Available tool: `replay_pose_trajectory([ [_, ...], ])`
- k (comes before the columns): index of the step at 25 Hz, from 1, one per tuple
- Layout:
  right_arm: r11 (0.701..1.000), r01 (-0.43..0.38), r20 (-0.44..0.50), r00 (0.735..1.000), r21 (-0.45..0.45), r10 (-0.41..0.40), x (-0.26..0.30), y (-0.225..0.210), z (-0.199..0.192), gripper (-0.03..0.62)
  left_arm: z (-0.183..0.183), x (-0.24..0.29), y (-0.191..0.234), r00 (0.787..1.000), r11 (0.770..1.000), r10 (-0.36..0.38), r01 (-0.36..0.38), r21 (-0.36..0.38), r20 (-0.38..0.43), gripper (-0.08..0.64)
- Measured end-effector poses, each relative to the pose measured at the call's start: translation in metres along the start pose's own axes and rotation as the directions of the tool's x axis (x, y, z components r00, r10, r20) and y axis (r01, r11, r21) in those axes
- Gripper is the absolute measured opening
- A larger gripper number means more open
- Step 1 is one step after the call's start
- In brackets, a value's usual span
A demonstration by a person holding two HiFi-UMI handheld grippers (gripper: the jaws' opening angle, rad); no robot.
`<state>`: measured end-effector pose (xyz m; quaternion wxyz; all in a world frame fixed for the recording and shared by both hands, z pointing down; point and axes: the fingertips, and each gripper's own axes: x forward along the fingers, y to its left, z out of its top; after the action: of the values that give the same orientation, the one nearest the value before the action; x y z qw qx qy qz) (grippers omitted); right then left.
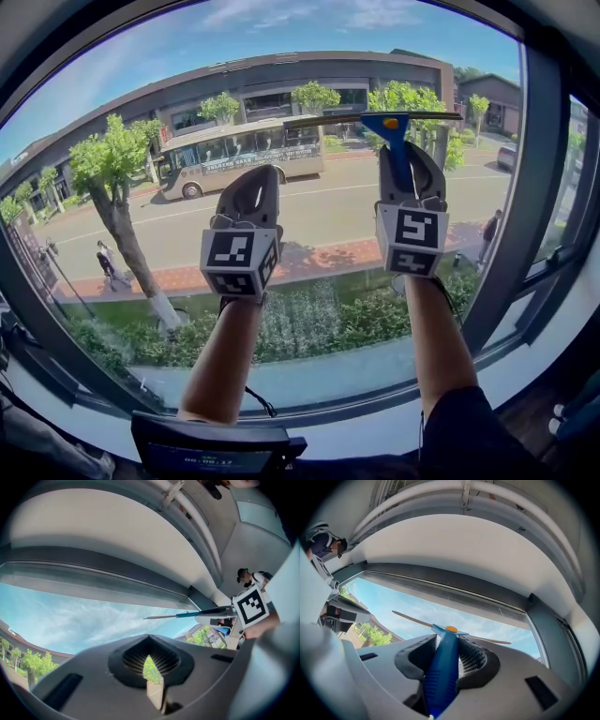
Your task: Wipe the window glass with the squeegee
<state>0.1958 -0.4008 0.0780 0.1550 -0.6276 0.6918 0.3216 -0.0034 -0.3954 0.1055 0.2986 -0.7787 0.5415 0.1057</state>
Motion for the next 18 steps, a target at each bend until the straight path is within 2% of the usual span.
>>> replay_pose_trajectory([
  [18, 1.000, 0.002, -0.050, 0.999, 0.013, -0.002, -0.035, 0.012, -0.043, 0.143, -0.038, -0.017, -0.019, 0.999, 0.999, -0.016, 0.014, -0.029, -0.047, 0.002],
])
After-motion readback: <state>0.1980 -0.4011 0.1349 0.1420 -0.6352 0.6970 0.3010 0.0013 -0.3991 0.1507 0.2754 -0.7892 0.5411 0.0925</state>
